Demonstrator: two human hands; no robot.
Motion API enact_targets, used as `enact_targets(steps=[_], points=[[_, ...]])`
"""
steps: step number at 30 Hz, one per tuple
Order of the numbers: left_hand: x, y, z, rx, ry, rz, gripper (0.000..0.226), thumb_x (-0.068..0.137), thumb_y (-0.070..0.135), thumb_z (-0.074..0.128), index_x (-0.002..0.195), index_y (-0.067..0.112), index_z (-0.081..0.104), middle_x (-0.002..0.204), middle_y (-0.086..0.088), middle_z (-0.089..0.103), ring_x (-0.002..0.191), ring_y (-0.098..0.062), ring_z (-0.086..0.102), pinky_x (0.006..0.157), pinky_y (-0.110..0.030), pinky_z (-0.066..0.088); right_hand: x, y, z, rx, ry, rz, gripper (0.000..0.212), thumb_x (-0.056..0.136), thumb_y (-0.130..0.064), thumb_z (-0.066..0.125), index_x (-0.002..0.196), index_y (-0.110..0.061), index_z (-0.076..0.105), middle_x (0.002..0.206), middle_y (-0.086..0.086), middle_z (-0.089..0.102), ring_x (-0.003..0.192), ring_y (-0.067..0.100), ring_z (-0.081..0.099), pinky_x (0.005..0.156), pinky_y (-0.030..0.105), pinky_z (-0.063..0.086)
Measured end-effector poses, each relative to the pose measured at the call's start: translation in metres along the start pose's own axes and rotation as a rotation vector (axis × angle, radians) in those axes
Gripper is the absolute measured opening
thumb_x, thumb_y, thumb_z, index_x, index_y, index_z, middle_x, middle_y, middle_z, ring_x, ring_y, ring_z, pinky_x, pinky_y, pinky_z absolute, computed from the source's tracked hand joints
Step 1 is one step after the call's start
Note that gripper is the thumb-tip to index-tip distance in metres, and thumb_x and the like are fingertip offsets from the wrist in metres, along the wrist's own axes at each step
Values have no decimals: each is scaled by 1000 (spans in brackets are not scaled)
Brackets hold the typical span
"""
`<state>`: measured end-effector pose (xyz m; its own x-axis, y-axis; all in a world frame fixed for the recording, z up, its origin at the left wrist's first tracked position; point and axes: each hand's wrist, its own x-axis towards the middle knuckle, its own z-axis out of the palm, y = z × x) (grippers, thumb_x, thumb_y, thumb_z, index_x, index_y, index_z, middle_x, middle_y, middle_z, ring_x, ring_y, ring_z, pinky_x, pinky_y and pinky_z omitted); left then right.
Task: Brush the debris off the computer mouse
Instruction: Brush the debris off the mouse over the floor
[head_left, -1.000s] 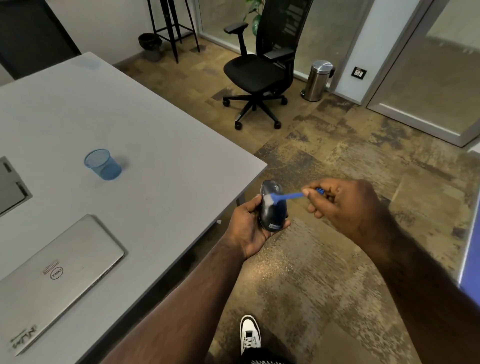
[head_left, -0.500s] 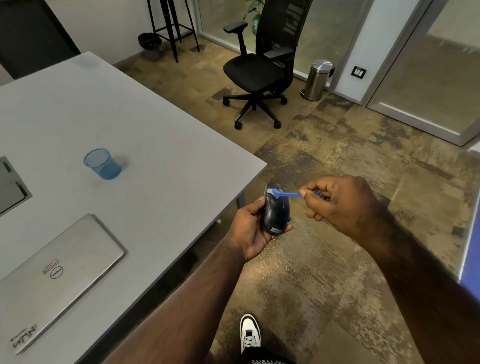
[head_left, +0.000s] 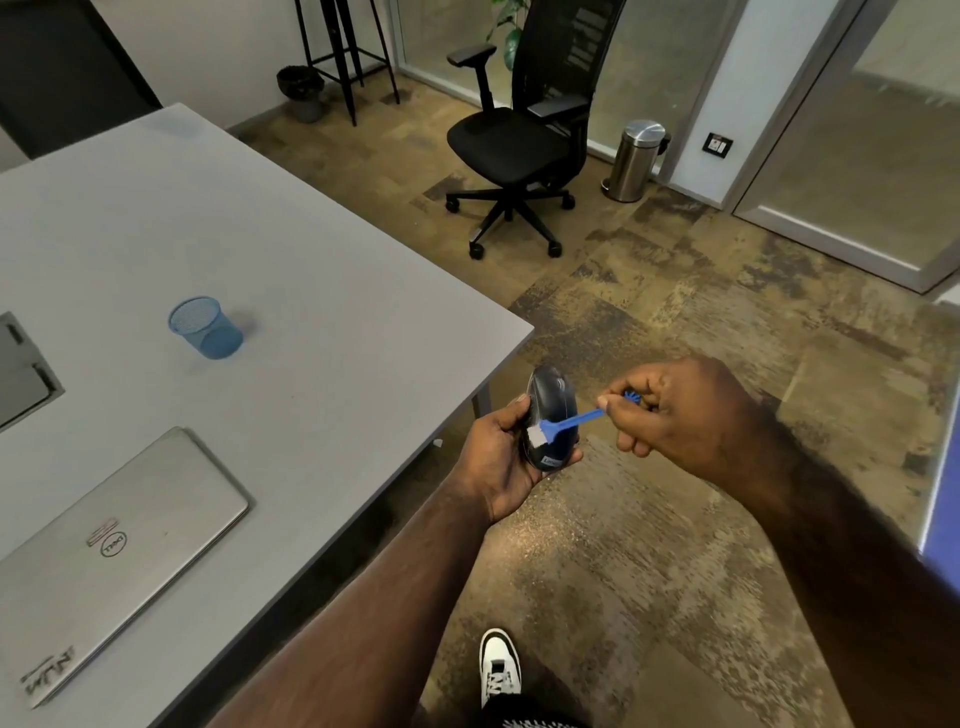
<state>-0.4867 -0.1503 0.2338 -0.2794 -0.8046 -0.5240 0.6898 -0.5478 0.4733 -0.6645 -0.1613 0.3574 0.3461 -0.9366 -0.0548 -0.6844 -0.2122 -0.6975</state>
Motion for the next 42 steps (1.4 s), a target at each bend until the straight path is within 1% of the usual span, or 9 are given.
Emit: enact_targets(steps=[3,8,11,14,19,22,29,36,42], points=[[0,0,1,-18,1,-1,40,97,30,42,123,6,59,105,-19,67,91,-33,66,81,-47,57,-1,0,-2,-14,170,-25,11,92,-27,65,86,-33,72,58,-13,71,47,0,66,49,13,54],[0,0,0,-40,-13,5,43,99,32,39,127,5,57,120,-20,63,97,-33,67,88,-49,52,-6,1,0,-78,-182,20,10,90,-25,67,84,-30,73,65,-15,73,51,4,68,53,23,60],[0,3,0,-82,-25,-4,43,98,32,38,122,3,59,107,-19,68,90,-33,68,85,-49,54,-5,4,-5,-67,54,18,9,92,-26,65,92,-26,74,59,-9,71,52,-2,67,49,16,54],[-1,6,-2,-124,-26,-21,46,98,32,40,127,2,57,108,-23,68,91,-36,67,84,-50,55,-4,7,-10,-103,298,-36,18,93,-28,61,104,-21,74,63,-11,70,57,-6,67,54,20,57],[-3,3,-2,-150,-31,-31,47,95,33,42,117,-3,63,103,-25,69,88,-38,68,79,-50,59,-7,6,-13,74,-3,-34,8,90,-16,69,90,-22,75,58,-5,73,47,5,67,48,14,52],[-4,1,-3,-161,-18,-31,48,96,33,42,126,-1,58,112,-23,67,90,-37,68,78,-51,59,-4,10,-19,73,-48,-2,9,89,-16,70,85,-22,75,58,-5,73,46,6,67,47,14,51],[-5,1,-3,-119,-82,-47,54,97,35,35,130,-3,55,117,-24,65,93,-36,65,80,-46,58,2,17,-16,-60,324,0,15,94,-25,63,103,-20,75,64,-10,71,55,-1,67,57,20,57],[-6,2,-4,-103,-81,-15,51,80,35,49,106,-3,71,105,-25,69,86,-38,68,73,-45,59,-1,12,-21,92,-14,-123,8,88,-21,69,90,-26,74,63,-4,74,49,7,69,51,16,55],[-7,2,-4,-120,-142,-35,55,91,34,36,122,-3,62,114,-22,65,85,-34,67,74,-42,59,6,18,-17,-48,311,-33,14,93,-25,65,101,-21,76,64,-9,71,53,2,67,58,26,60]])
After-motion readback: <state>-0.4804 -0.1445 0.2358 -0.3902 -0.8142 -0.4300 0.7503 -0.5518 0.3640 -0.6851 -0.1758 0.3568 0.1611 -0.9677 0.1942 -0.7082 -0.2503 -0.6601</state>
